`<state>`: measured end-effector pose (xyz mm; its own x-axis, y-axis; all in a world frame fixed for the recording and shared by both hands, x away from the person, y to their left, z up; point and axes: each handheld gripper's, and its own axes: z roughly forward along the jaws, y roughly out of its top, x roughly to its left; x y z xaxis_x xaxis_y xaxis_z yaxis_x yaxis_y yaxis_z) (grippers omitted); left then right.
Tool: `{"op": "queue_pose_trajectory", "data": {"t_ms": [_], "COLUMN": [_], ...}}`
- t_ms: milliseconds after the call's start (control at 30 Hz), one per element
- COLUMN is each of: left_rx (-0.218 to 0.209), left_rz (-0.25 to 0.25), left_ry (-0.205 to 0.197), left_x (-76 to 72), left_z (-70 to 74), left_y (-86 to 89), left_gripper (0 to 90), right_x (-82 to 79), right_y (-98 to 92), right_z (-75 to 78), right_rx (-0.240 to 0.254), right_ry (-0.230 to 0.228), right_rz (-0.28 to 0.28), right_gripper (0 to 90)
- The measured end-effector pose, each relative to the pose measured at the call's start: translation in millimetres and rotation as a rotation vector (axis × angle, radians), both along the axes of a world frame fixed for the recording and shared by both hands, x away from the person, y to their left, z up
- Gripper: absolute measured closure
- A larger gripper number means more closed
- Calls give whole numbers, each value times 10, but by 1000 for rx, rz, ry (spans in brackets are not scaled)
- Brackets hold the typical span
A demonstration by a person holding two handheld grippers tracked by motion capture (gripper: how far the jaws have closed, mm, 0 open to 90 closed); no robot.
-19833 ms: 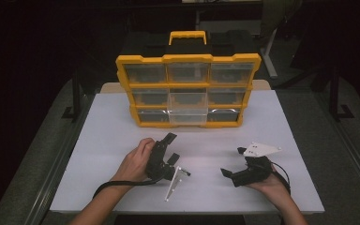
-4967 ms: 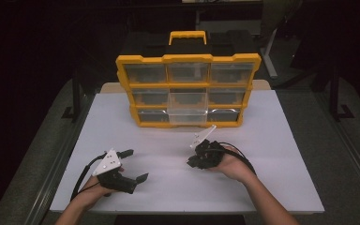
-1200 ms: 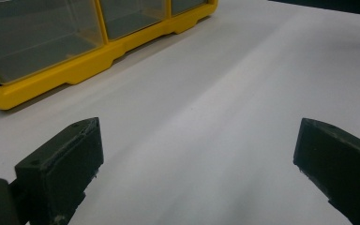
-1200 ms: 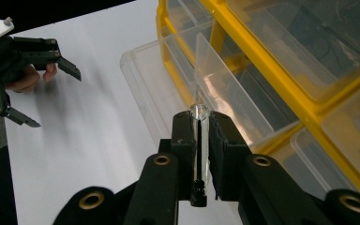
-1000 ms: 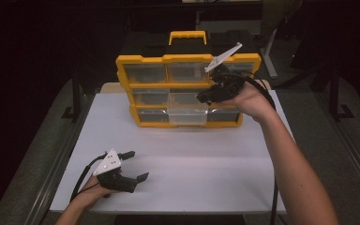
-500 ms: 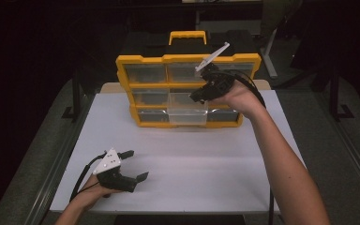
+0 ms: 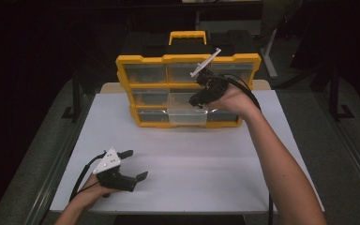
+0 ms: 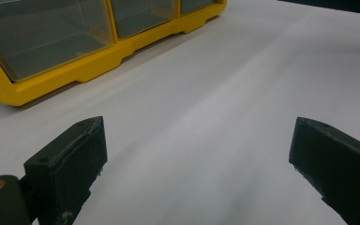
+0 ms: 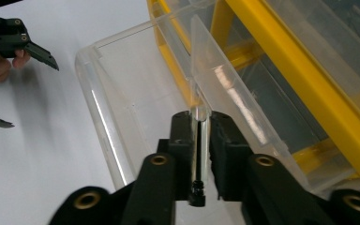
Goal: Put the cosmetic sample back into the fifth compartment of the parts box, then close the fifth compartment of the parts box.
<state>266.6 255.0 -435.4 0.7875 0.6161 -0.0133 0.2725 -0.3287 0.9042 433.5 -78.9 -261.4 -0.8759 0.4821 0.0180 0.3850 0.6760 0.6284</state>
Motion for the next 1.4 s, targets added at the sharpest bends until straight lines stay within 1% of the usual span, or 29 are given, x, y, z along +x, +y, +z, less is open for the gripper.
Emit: {"op": "queue_pose_trajectory", "data": {"t_ms": [67, 133, 167, 200, 267, 300, 500, 600, 633, 733, 800, 1067, 1200, 1300, 1400], "left_rx": [0, 3, 8, 10, 5, 5, 16, 18, 13, 23, 23, 21, 20, 22, 19], "left_rz": [9, 15, 16, 17, 15, 14, 14, 15, 15, 9, 6, -4, -4, -6, -8], "left_ry": [-1, -1, -3, -4, -7, -7, -7, -1, 6, 4, 3, -4, -4, -1, 1], "left_x": [2, 3, 5, 5, 1, 0, -3, 3, -1, -6, -10, -16, -18, -20, -19], "left_z": [-2, -5, -7, -7, -7, -5, -5, -11, -14, -13, -14, -14, -19, -23, -23], "left_y": [-2, 0, 2, 2, -2, -2, -2, 0, -4, -3, -4, -5, -4, -7, -9], "left_gripper": [52, 57, 61, 61, 61, 61, 61, 61, 61, 61, 61, 62, 64, 64, 64], "right_x": [3, -3, 1, -13, -34, -56, -169, -242, -263, -343, -375, -479, -501, -491, -500], "right_y": [-12, -22, -31, -40, -56, -57, -81, -90, -89, -84, -87, -60, -53, -46, -27], "right_z": [-1, 12, 18, 39, 69, 90, 159, 188, 195, 209, 198, 104, 42, -12, -40], "right_rx": [7, 12, 17, 27, 42, 51, 67, 83, 88, 88, 87, 79, 76, 67, 73], "right_ry": [6, 3, -10, -4, -4, 7, 16, 10, 12, 14, 4, 11, 17, 5, 21], "right_rz": [-2, -9, -7, -16, -12, -16, 2, 20, 22, 34, 48, 66, 71, 83, 70], "right_gripper": [724, 725, 731, 741, 766, 780, 886, 889, 889, 889, 889, 889, 889, 889, 889]}}
